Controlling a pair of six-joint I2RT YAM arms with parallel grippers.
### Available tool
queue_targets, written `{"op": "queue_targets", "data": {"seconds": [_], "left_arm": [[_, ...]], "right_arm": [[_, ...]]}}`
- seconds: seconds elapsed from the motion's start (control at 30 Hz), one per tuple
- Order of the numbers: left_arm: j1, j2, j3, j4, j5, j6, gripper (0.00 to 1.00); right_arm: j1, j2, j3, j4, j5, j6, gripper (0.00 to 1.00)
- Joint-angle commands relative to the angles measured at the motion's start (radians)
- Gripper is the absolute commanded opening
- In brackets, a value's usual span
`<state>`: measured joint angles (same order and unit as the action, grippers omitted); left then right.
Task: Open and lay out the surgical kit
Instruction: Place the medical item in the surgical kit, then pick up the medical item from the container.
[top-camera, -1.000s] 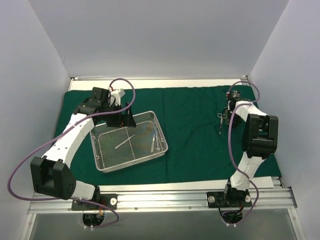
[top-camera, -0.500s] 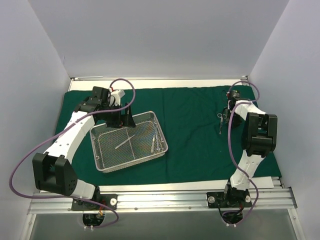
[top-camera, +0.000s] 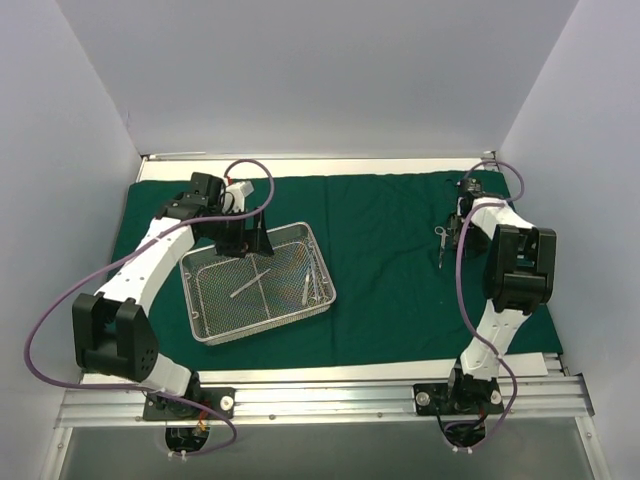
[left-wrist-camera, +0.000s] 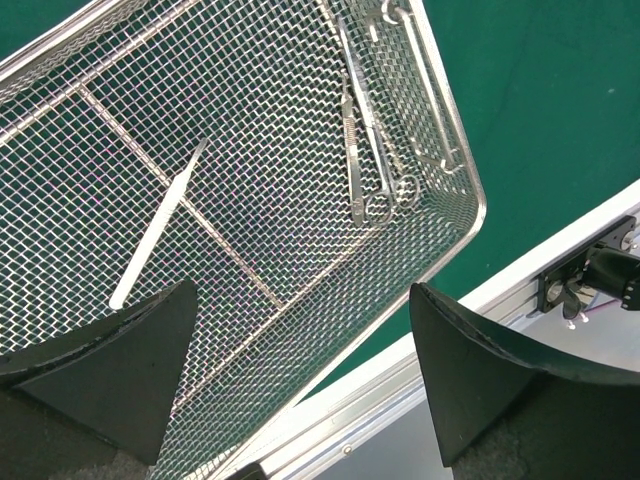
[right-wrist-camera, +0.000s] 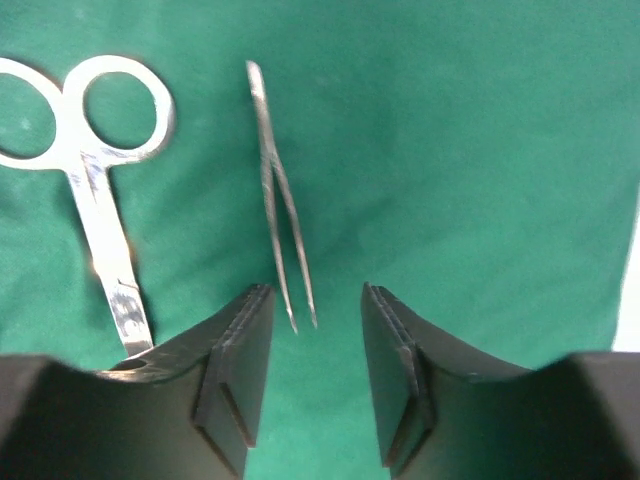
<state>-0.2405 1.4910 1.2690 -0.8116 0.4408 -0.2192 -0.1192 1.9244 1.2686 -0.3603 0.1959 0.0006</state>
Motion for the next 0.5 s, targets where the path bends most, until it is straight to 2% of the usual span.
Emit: {"op": "queue_targets", "data": {"seconds": [0.0,0.07,0.13,0.2,0.23,0.33,0.47], "left_arm": [[-0.022,0.041,0.049,0.012,-0.010,0.021,0.96],[-0.046,0.092,0.073,-0.012,-0.090,0.004,0.97],[-0.098,0.147,0.118,-0.034,-0.155,-0.014,0.93],[-0.135,0.182,0.156,-0.050,-0.230,-0.028,0.88],[-0.167,0.218,0.168,-0.058,-0.253,-0.057,0.86],[-0.204,0.273,0.159,-0.022,-0.274,-0.155,0.75],[-0.268,0.299,0.107,0.080,-0.335,-0.288,0.63]], "right_arm": [[0.003,-0.070,0.096,-0.174,0.091,0.131,0.41],[0.022,-0.109,0.219,-0.259,0.151,0.203,0.43],[0.053,-0.158,0.288,-0.368,0.169,0.298,0.47],[0.078,-0.191,0.330,-0.413,0.101,0.341,0.49],[0.091,-0.221,0.330,-0.414,0.014,0.366,0.50],[0.173,-0.275,0.316,-0.425,-0.085,0.406,0.51],[0.222,-0.375,0.201,-0.356,-0.257,0.455,0.52]]}}
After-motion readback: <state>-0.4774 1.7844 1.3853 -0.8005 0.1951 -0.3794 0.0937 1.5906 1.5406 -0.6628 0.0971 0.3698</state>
